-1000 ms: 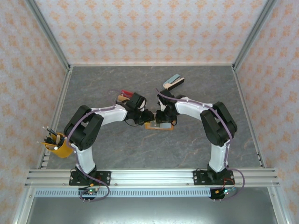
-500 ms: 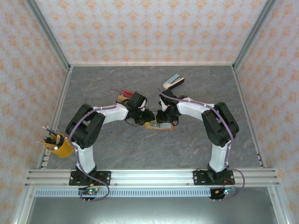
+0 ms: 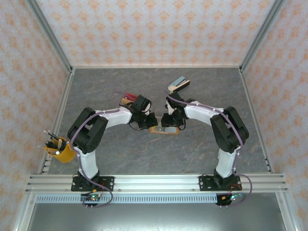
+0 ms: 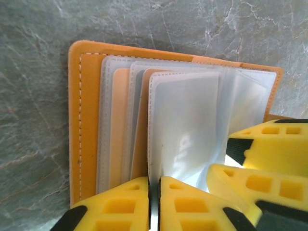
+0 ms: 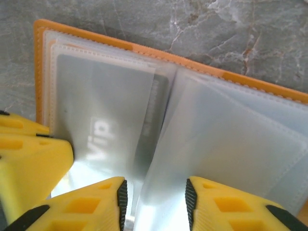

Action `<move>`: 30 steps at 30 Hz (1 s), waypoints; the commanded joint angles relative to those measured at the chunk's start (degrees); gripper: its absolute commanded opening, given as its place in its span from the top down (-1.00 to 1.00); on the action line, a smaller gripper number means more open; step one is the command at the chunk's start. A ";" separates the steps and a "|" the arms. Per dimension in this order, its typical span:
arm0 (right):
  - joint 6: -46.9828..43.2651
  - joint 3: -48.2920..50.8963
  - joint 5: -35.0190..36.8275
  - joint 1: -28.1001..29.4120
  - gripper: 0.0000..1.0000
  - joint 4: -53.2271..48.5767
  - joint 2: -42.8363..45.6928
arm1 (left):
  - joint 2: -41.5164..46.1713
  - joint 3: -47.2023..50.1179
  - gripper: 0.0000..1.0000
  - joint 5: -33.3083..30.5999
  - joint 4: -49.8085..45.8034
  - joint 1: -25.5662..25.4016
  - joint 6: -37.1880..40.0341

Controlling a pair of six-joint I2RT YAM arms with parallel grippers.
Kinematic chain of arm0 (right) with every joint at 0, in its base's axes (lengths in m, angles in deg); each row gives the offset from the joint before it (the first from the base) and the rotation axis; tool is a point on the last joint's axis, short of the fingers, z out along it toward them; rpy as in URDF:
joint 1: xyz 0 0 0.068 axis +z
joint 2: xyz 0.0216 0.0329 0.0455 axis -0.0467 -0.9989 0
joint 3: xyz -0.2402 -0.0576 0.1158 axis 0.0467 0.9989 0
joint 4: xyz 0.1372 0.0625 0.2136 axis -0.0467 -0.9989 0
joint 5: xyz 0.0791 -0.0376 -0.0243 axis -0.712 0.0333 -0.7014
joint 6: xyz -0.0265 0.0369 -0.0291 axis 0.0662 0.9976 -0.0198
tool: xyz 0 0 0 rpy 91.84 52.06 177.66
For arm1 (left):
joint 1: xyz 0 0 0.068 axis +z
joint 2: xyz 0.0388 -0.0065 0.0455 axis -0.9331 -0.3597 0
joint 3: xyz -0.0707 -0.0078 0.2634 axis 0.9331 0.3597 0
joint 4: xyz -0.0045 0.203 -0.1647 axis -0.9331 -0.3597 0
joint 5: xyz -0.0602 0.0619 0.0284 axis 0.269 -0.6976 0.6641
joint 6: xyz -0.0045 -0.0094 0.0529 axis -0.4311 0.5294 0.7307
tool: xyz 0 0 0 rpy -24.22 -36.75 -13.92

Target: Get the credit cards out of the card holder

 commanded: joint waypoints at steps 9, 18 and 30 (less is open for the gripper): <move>12.14 7.17 -2.25 -0.24 -0.06 6.03 18.52 | 6.67 -0.93 0.80 -7.59 -12.70 0.88 7.92; 15.80 10.75 4.30 -0.24 -0.08 6.86 23.88 | 7.33 -2.01 0.42 -3.19 -11.60 0.77 7.28; 16.95 12.26 8.32 -0.24 -0.08 6.85 26.39 | 7.62 -2.01 0.28 4.32 -4.96 -1.08 4.20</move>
